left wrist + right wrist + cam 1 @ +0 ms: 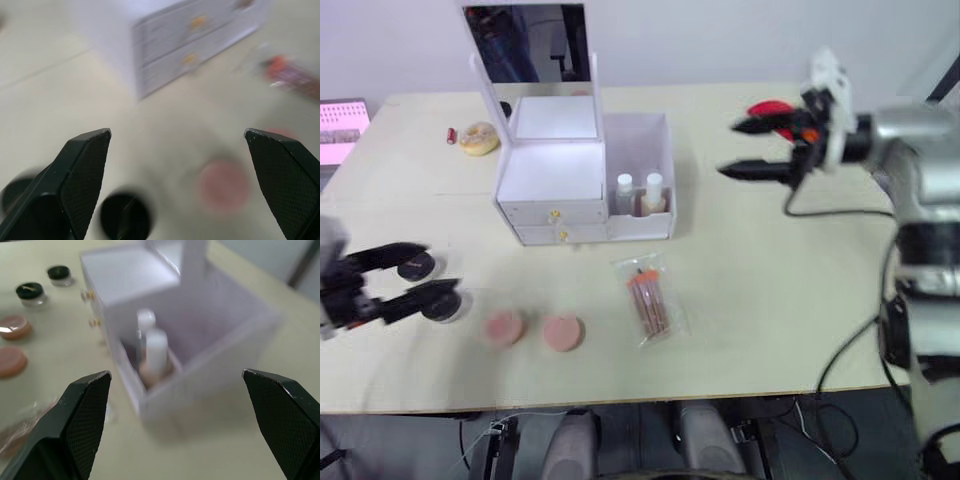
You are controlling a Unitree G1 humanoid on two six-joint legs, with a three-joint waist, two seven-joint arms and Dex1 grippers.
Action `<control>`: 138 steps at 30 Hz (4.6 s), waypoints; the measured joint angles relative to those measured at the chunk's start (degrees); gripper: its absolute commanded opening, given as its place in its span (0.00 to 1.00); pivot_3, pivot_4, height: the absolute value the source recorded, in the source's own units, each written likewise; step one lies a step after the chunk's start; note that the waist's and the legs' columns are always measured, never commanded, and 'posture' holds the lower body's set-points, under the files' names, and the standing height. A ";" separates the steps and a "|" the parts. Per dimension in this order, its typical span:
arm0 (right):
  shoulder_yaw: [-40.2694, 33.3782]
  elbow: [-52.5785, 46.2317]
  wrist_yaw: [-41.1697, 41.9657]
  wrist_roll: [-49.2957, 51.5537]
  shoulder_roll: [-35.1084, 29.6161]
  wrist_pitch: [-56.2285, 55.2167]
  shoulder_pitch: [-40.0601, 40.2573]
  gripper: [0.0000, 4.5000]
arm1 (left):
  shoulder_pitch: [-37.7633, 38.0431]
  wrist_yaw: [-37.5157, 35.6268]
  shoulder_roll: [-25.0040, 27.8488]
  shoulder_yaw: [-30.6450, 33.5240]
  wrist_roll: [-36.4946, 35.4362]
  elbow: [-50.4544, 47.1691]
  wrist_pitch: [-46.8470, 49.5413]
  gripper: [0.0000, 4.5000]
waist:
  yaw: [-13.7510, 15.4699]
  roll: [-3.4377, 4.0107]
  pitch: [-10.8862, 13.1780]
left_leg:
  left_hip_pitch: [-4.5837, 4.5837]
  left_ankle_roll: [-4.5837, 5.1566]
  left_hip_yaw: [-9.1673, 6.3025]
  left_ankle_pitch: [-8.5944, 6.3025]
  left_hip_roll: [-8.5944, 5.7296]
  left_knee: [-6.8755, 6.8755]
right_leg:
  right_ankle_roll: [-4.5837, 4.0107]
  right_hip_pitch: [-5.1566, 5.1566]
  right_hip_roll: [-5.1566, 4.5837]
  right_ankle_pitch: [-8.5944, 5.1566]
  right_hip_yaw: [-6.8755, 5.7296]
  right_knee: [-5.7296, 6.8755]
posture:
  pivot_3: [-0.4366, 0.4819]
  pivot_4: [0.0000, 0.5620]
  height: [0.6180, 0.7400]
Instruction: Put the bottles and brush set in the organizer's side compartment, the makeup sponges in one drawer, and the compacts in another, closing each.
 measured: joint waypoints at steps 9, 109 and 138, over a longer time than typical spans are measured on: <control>-24.52 -4.48 -2.96 4.39 -4.06 -6.28 38.08 0.99 | -0.48 -5.04 2.37 3.55 10.23 31.33 -15.48 1.00 | -0.11 -0.10 -0.06 | 0.13 0.14 0.06 -0.10 0.00 0.19 | 0.03 0.06 -0.03 -0.18 0.00 0.04 | 0.48 0.27 1.00; 20.80 14.15 -25.40 16.41 24.35 41.57 -3.69 0.05 | -35.11 14.71 -27.79 -68.36 24.54 -9.57 -2.49 0.00 | 1.31 -0.37 -0.32 | 0.23 0.16 -0.12 -0.08 0.02 0.26 | 0.00 0.25 0.09 0.17 -0.01 0.24 | 0.48 0.27 1.00; 11.24 -0.25 -22.72 23.77 17.96 48.98 -5.33 0.00 | -26.33 8.93 -16.52 -38.57 -2.55 -25.12 11.36 0.99 | 1.23 -0.30 -0.23 | 0.02 0.17 -0.15 -0.08 0.02 0.16 | 0.12 0.00 0.09 0.08 -0.02 0.20 | 0.48 0.27 1.00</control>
